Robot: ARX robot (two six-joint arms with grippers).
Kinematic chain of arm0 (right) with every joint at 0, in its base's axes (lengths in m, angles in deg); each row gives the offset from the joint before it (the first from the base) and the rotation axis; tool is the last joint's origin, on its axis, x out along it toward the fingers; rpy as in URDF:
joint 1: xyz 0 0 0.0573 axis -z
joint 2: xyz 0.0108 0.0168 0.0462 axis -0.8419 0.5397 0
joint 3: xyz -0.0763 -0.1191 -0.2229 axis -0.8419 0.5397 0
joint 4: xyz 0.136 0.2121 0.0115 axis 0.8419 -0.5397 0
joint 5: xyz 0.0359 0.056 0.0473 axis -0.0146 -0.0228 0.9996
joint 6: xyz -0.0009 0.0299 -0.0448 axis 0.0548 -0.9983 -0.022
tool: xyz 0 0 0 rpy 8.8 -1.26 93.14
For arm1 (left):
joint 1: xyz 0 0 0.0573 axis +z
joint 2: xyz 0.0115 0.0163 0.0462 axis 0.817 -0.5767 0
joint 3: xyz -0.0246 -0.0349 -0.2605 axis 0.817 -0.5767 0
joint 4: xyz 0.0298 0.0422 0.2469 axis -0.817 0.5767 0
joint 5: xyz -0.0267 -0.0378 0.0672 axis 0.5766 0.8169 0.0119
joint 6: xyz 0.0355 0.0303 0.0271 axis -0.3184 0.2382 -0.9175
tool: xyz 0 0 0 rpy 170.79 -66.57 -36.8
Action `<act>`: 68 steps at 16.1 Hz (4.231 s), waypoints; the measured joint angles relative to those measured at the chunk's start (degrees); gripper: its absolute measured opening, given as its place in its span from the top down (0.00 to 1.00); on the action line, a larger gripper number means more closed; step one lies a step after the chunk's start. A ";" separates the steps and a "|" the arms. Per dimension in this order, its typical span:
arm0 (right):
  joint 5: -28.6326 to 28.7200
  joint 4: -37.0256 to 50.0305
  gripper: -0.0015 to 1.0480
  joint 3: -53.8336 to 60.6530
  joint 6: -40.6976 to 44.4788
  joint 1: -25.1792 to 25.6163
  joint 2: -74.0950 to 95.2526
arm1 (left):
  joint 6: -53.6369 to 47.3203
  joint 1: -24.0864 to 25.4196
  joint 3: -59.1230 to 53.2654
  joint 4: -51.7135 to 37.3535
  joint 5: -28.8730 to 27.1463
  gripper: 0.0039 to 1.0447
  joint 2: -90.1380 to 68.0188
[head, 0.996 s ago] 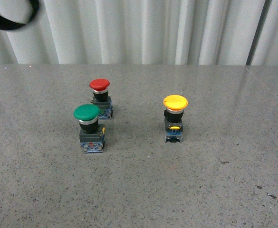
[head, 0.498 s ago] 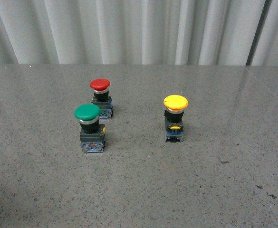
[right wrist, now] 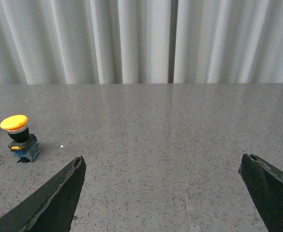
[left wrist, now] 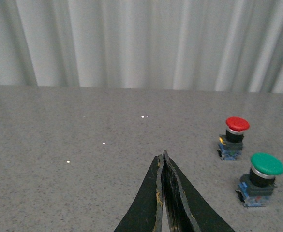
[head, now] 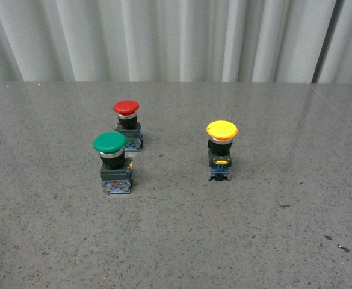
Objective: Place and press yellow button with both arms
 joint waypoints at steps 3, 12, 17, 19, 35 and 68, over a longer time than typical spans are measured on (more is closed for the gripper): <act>0.02 0.04 0.06 0.00 0.02 0.00 0.00 | -0.02 -0.44 -2.27 1.46 0.72 0.99 3.65; 0.02 0.02 0.06 0.00 0.00 0.00 0.00 | -0.04 -0.33 -6.93 6.47 0.76 0.99 13.94; 0.02 0.04 0.06 0.00 0.02 0.00 0.00 | -0.02 -0.33 -6.95 9.42 0.70 0.99 17.31; 0.02 0.04 0.06 0.00 0.02 0.00 0.00 | -0.02 -0.33 -6.84 14.43 0.70 0.99 21.09; 1.20 8.13 0.06 -13.68 -5.86 -5.53 24.41 | -0.02 -0.28 -6.91 20.28 0.70 0.05 27.32; -8.15 21.22 0.98 -52.89 -7.52 -31.08 101.66 | 0.00 -0.28 -6.91 20.28 0.72 0.06 27.32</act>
